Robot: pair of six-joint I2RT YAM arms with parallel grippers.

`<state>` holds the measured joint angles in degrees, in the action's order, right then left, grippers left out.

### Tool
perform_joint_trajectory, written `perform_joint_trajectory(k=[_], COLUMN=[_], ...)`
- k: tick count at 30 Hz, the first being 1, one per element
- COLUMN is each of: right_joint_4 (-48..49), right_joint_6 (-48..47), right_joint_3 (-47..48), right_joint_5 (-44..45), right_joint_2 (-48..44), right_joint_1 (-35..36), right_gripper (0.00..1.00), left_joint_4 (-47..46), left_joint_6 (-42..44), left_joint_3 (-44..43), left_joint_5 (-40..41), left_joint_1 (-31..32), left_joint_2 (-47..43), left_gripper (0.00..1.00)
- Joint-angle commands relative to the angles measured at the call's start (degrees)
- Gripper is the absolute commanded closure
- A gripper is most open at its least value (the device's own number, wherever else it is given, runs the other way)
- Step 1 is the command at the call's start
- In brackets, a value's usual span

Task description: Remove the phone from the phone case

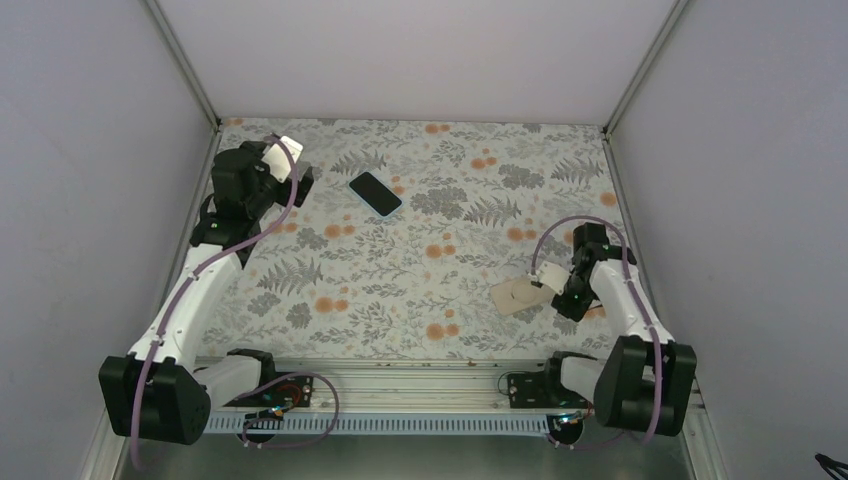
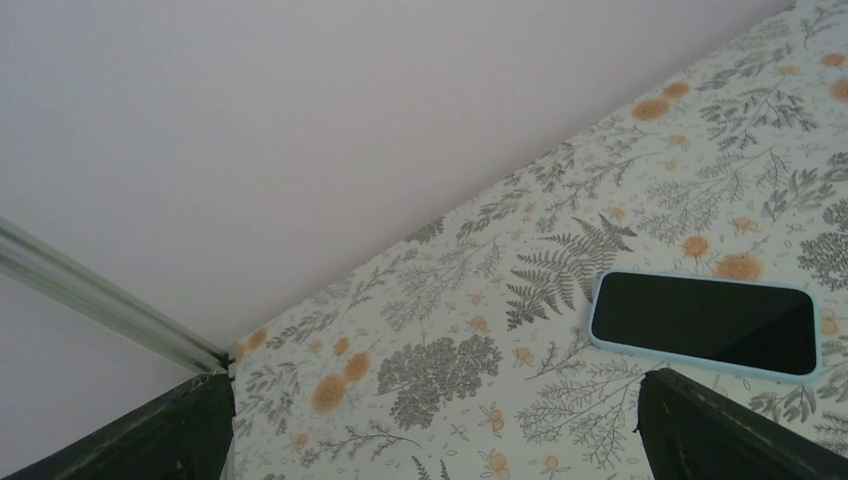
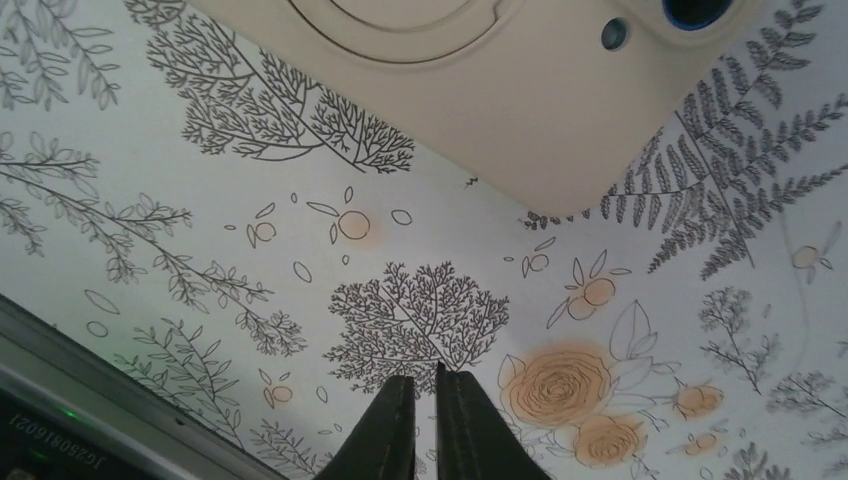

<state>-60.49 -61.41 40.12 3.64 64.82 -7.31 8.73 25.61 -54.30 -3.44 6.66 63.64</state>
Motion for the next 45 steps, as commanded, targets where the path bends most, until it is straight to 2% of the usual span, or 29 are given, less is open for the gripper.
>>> perform_joint_trajectory(k=[1, 7, 15, 20, 24, 31, 37, 40, 41, 42, 45], right_joint_4=[2.9, 7.2, 17.6, 24.9, 29.1, 30.0, 20.7, 21.2, 24.6, 28.0, 30.8], right_joint_6=[1.0, 2.4, 5.4, 7.6, 9.2, 12.6, 13.6, 14.1, 16.1, 18.4, 20.2], right_joint_3=[0.7, 1.2, 1.0, 4.4, 9.5, 20.2, 25.9, 24.8, 23.9, 23.2, 24.7], right_joint_5=[-1.3, -6.4, -6.6, -6.8, -8.8, -10.4, -15.3, -15.9, -13.6, -10.5, -12.5], right_joint_2=[3.2, 9.6, 18.9, 22.3, 27.2, 39.4, 45.3, 43.9, 42.6, 40.2, 34.3], right_joint_1=[-1.2, -1.3, -1.3, -1.3, -0.7, 8.1, 19.7, 21.9, 21.7, 20.8, 15.3], right_gripper=[0.93, 0.96, 0.96, 0.96, 0.96, 0.96, 0.96, 0.91, 0.86, 0.75, 0.58], left_joint_4=[-0.2, -0.3, -0.4, 0.3, 1.2, 2.9, 3.9, 3.9, 3.8, 3.7, 2.9], left_joint_6=[1.6, 1.9, 1.6, 2.5, 2.9, 3.3, 4.9, 5.8, 5.9, 6.0, 6.1], left_joint_3=[1.1, 1.2, 1.3, 1.0, 0.6, -0.7, 0.6, 1.8, 2.1, 2.5, 2.9], left_joint_5=[-1.7, -1.9, -3.0, -4.5, -9.3, -12.1, -11.0, -10.1, -10.0, -9.9, -9.5], left_joint_1=[0.3, 0.3, 0.3, 0.3, 0.3, 0.6, 0.6, 0.6, 0.6, 0.6, 0.6], left_joint_2=[-0.1, 0.3, 1.1, 0.8, 0.9, 2.7, 1.4, 0.5, 0.4, 0.3, 0.5], left_gripper=[0.00, 0.00, 0.00, 0.00, 0.00, 0.00, 0.00, 0.00, 0.00, 0.00, 0.00])
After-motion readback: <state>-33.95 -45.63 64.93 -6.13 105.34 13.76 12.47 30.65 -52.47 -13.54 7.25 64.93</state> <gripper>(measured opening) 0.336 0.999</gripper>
